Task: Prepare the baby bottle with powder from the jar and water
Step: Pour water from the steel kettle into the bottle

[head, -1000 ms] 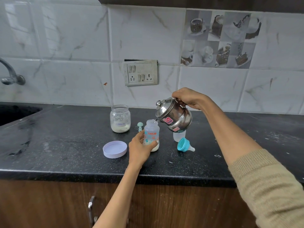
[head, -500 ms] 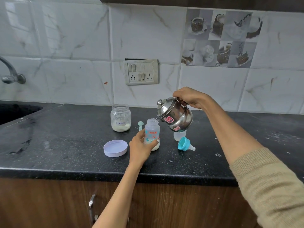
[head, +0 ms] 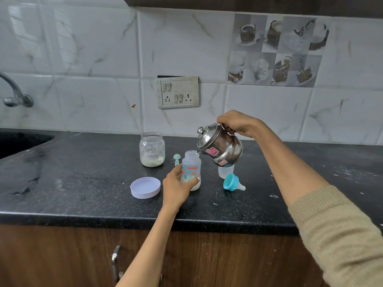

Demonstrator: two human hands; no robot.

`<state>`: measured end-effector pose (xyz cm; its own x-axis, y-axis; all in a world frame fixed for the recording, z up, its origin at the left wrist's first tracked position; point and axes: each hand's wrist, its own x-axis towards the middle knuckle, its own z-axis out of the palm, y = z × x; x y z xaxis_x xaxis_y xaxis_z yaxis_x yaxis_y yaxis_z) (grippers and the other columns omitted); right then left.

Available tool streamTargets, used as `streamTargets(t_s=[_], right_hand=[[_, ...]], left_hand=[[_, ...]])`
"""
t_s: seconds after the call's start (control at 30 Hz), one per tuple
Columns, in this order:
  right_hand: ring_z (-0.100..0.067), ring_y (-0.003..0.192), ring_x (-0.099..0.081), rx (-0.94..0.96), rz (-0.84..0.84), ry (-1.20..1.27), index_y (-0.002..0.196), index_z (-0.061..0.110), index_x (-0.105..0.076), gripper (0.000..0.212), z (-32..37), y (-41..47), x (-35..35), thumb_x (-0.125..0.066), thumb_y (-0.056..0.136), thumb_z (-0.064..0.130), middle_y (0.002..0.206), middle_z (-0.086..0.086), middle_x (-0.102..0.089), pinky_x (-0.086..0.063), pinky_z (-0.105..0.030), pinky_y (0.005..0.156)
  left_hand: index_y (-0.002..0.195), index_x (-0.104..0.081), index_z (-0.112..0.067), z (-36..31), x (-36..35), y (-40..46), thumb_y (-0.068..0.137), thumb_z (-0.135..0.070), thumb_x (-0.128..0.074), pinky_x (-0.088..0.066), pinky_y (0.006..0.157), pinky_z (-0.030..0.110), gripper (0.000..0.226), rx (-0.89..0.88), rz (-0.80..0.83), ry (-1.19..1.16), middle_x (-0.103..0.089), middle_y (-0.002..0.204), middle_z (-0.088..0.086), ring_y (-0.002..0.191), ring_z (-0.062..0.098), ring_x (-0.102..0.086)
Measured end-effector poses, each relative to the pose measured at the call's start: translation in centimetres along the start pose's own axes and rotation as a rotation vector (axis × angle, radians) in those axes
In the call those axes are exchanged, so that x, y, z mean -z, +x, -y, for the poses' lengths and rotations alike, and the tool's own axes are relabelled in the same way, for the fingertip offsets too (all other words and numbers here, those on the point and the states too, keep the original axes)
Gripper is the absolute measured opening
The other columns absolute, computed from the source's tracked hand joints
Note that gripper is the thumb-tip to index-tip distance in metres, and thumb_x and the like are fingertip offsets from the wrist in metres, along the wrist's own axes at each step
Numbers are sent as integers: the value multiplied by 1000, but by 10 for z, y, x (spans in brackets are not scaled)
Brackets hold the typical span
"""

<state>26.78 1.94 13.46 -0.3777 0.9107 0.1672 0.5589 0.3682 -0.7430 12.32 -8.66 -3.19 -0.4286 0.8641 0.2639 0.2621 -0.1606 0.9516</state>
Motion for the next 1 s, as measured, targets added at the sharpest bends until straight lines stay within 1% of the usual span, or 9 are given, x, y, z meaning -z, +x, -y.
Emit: streamTargets(t_s=[0.13, 0.43, 0.6, 0.7, 0.77, 0.8, 1.0], right_hand=[[-15, 52, -25, 2, -3, -10, 57, 15, -32, 35, 1, 0, -1, -41, 89, 6, 57, -3, -27, -22, -27, 53], [-14, 53, -25, -3, -3, -7, 57, 15, -31, 35, -1, -1, 0, -41, 89, 6, 57, -3, -27, -22, -26, 52], [-13, 53, -24, 0, -3, -6, 57, 15, -31, 35, -1, 0, 1, -41, 89, 6, 57, -3, -27, -22, -27, 52], [-14, 53, -24, 2, -2, -10, 57, 15, -32, 35, -1, 0, 1, -41, 89, 6, 57, -3, -27, -22, -27, 52], [-14, 53, -24, 4, -1, -9, 57, 14, -32, 34, -1, 0, 1, -41, 89, 5, 57, -3, -26, -22, -26, 52], [-14, 53, -23, 5, 0, -10, 57, 14, -32, 34, -1, 1, 1, -41, 89, 5, 57, -3, -26, -21, -26, 52], [-14, 53, -23, 5, -5, -17, 56, 15, -31, 35, 0, 2, 1, -41, 89, 6, 57, -3, -25, -21, -27, 52]], left_hand=[[129, -54, -18, 1, -1, 0, 72, -15, -78, -48, 99, 38, 63, 5, -2, 2, -63, 124, 6, 110, 16, -61], [131, -53, -17, 2, 0, 1, 72, -15, -78, -48, 98, 35, 64, 9, 3, 11, -63, 125, 5, 110, 15, -60], [132, -52, -16, 2, -1, 1, 71, -16, -79, -47, 100, 39, 67, 12, 0, 15, -62, 126, 6, 113, 16, -59], [131, -53, -16, 2, -1, 1, 71, -15, -78, -48, 97, 33, 64, 6, 3, 12, -62, 125, 5, 110, 15, -60], [128, -56, -16, 2, -1, 1, 72, -14, -78, -48, 91, 27, 61, -6, 5, 7, -64, 122, 4, 103, 13, -61], [127, -56, -17, 2, -1, 1, 71, -14, -78, -48, 89, 26, 60, -9, 7, 5, -65, 121, 4, 101, 12, -62], [129, -54, -16, 2, 0, 1, 71, -15, -79, -49, 95, 33, 63, 0, 9, 3, -64, 123, 4, 108, 15, -61]])
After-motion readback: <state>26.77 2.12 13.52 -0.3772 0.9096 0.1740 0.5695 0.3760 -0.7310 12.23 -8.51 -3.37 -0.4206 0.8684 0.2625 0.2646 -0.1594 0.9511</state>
